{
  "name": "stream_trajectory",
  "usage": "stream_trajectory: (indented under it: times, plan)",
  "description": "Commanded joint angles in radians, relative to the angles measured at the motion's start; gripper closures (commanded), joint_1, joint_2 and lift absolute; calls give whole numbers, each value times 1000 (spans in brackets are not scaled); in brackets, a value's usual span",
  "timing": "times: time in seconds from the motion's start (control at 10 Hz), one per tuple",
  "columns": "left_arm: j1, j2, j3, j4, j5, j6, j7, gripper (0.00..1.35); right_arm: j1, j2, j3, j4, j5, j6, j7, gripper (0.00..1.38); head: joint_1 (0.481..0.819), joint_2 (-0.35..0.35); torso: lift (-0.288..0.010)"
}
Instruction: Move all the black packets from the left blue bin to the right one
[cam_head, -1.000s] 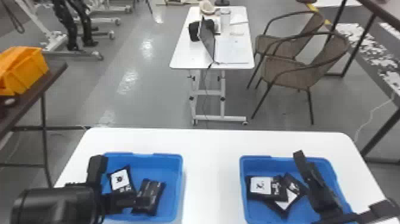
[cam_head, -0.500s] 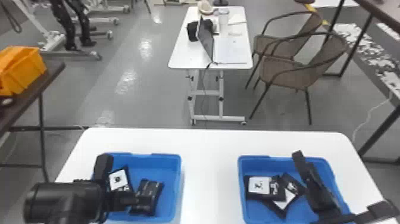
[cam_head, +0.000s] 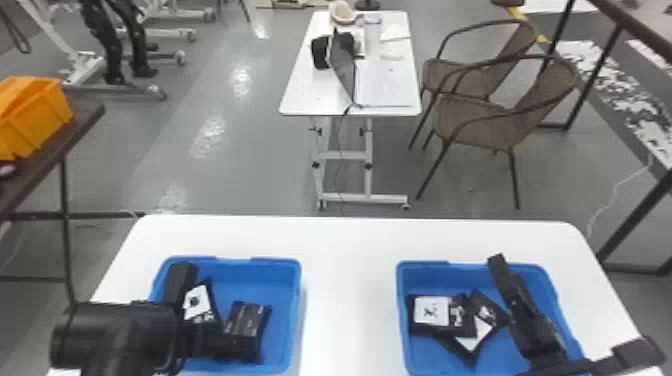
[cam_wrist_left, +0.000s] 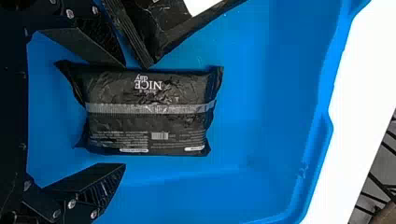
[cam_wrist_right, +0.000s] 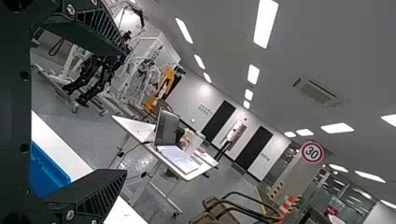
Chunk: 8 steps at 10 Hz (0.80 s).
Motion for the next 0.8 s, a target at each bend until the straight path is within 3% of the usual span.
stream_trajectory:
  times: [0.0,0.1,0.2,0.3,0.5,0.7]
  plan:
    - [-9,0,0,23,-2,1,1,252,0,1,0,3,-4,0,1,113,695,54,0]
    - [-18,6,-3,42,-4,8,1,344,0,1,0,5,-5,0,3,113,695,53,0]
    - [-25,19,-7,62,13,14,1,579,0,1,0,5,-7,0,3,113,695,53,0]
    - [-23,29,-13,69,32,12,1,730,0,1,0,6,-10,5,4,113,695,55,0]
    - [-20,46,-32,67,44,-23,-11,772,0,1,2,8,-18,6,10,113,695,58,0]
    - [-12,48,-30,67,55,-80,-43,812,-2,1,3,9,-18,13,12,113,695,59,0]
